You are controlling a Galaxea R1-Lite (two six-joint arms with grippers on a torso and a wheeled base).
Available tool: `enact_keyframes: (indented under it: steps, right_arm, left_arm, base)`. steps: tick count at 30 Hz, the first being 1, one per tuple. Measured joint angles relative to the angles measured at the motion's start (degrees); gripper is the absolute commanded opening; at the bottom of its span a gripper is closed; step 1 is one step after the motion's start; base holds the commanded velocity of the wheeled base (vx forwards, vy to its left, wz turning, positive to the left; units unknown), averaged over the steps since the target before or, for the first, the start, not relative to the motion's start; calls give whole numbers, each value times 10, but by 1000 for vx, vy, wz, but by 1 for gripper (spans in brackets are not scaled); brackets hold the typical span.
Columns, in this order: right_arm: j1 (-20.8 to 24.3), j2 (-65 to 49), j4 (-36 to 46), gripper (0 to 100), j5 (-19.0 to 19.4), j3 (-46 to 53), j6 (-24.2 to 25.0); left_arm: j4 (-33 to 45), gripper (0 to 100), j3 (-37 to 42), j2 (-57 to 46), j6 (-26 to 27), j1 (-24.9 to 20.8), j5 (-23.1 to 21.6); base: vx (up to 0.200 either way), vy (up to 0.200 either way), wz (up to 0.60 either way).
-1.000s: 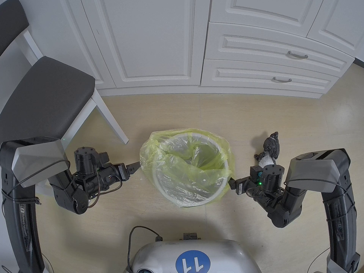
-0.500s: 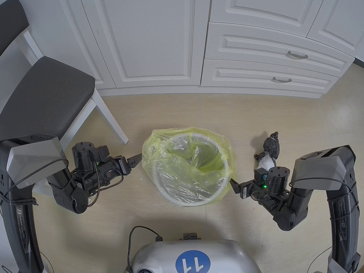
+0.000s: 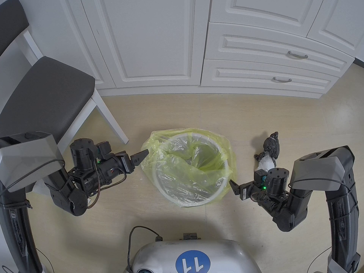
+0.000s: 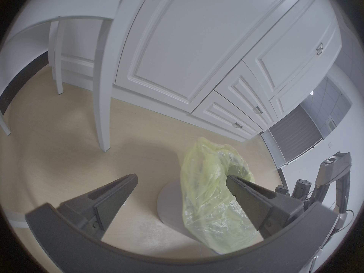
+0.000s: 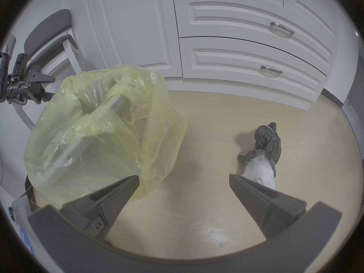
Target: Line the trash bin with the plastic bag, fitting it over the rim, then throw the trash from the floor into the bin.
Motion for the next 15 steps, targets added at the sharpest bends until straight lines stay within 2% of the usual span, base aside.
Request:
enact_keyframes:
  steps: [8,11,15]
  right_arm:
    - [4,1,0,100,-1,0,0]
    - [4,3,0,100,-2,-1,0]
    - [5,6,0,100,-2,-3,0]
  left_arm:
    - [-51,100,-19,67,-2,-44,44]
    - [-38,100,-45,93,-7,-41,56]
    - [-29,100,-70,114,-44,-28,59]
  base:
    - [0,0,0]
    - [0,0,0]
    - [0,0,0]
